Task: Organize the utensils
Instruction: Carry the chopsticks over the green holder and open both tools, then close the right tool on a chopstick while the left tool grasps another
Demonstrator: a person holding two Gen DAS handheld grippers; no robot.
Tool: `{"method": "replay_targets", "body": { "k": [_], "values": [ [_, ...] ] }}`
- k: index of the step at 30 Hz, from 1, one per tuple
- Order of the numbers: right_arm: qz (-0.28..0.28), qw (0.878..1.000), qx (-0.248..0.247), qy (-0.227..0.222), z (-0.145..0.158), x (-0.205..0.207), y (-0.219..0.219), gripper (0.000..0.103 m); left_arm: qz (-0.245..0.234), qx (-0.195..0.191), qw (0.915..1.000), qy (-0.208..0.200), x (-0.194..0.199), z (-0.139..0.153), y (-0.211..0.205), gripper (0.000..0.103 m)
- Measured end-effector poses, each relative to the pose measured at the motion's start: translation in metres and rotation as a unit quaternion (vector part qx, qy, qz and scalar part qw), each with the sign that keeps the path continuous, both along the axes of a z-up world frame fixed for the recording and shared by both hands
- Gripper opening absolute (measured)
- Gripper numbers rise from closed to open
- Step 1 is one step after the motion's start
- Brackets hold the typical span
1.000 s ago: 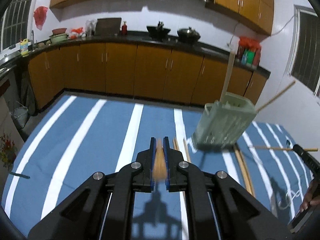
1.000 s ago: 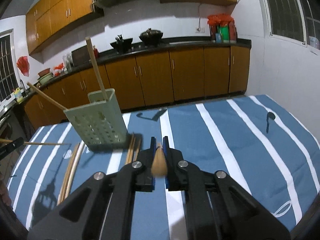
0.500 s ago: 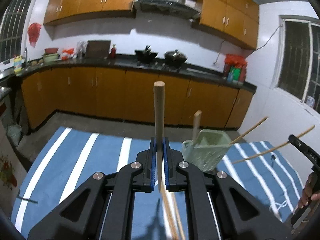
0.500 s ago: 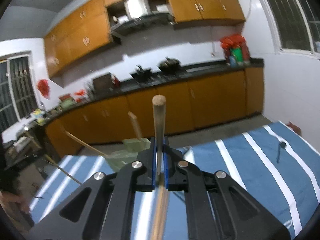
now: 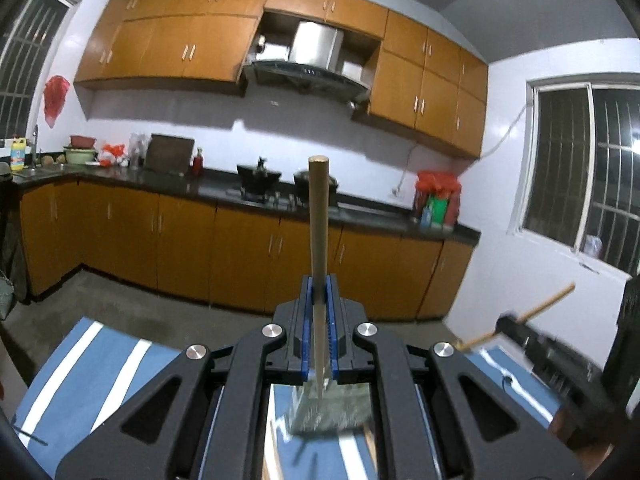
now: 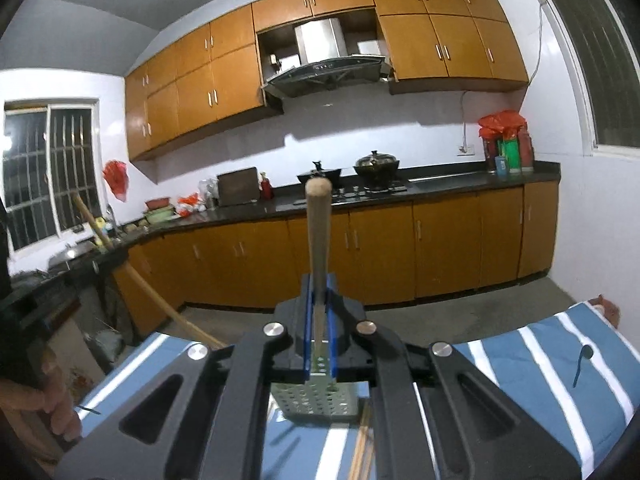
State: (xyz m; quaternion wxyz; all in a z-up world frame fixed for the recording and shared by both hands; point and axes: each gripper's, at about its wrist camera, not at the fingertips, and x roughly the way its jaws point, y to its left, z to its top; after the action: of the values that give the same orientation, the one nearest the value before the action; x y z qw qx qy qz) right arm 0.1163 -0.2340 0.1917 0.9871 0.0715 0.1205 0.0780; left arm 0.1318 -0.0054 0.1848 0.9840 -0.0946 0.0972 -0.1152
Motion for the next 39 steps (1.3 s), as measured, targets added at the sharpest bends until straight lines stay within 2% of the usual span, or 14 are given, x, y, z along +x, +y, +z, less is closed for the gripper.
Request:
{"method": "replay_targets", "body": {
  "k": [5, 14, 16, 18, 19, 24, 29, 33, 35, 36, 39],
  "values": [
    [-0.005, 0.999, -0.004, 0.036, -0.008, 0.032, 0.002, 0.008, 0.004, -0.008, 1.0, 0.001, 0.025, -0.008, -0.014, 0.007],
    [-0.002, 0.997, -0.019, 0.075, -0.032, 0.065, 0.016, 0.009, -0.005, 0.005, 0.9978, 0.066, 0.062, -0.057, -0.026, 0.008],
    [-0.001, 0.997, -0.016, 0.073, -0.033, 0.062, 0.018, 0.01, -0.01, 0.001, 0.9974, 0.072, 0.063, -0.059, -0.023, 0.012],
    [-0.003, 0.997, -0.018, 0.069, -0.032, 0.059, 0.018, 0.012, -0.008, 0.0, 0.9977, 0.068, 0.06, -0.058, -0.02, 0.034],
    [-0.005, 0.998, -0.017, 0.065, -0.031, 0.056, 0.017, 0.014, -0.007, -0.001, 0.9979, 0.064, 0.057, -0.057, -0.018, 0.037],
    [-0.017, 0.999, -0.005, 0.038, -0.019, 0.033, 0.005, 0.016, -0.011, -0.011, 0.9988, 0.046, 0.044, -0.044, -0.011, 0.041],
    [-0.055, 0.998, 0.017, 0.02, -0.02, 0.003, -0.024, 0.018, -0.012, -0.026, 0.9994, 0.02, 0.018, -0.032, 0.003, 0.045],
    [-0.084, 0.994, 0.024, 0.069, -0.055, -0.001, -0.048, 0.018, 0.016, -0.024, 0.9993, 0.022, -0.006, -0.042, 0.023, 0.046],
    [-0.087, 0.988, 0.026, 0.122, -0.089, 0.006, -0.055, 0.018, 0.037, -0.012, 0.9984, 0.04, -0.01, -0.057, 0.032, 0.046],
    [-0.086, 0.984, 0.025, 0.157, -0.112, 0.011, -0.057, 0.019, 0.051, 0.001, 0.9969, 0.059, -0.01, -0.071, 0.035, 0.046],
    [-0.064, 0.972, 0.025, 0.225, -0.159, 0.018, -0.048, 0.018, 0.069, 0.027, 0.9894, 0.125, -0.004, -0.114, 0.042, 0.046]
  ]
}}
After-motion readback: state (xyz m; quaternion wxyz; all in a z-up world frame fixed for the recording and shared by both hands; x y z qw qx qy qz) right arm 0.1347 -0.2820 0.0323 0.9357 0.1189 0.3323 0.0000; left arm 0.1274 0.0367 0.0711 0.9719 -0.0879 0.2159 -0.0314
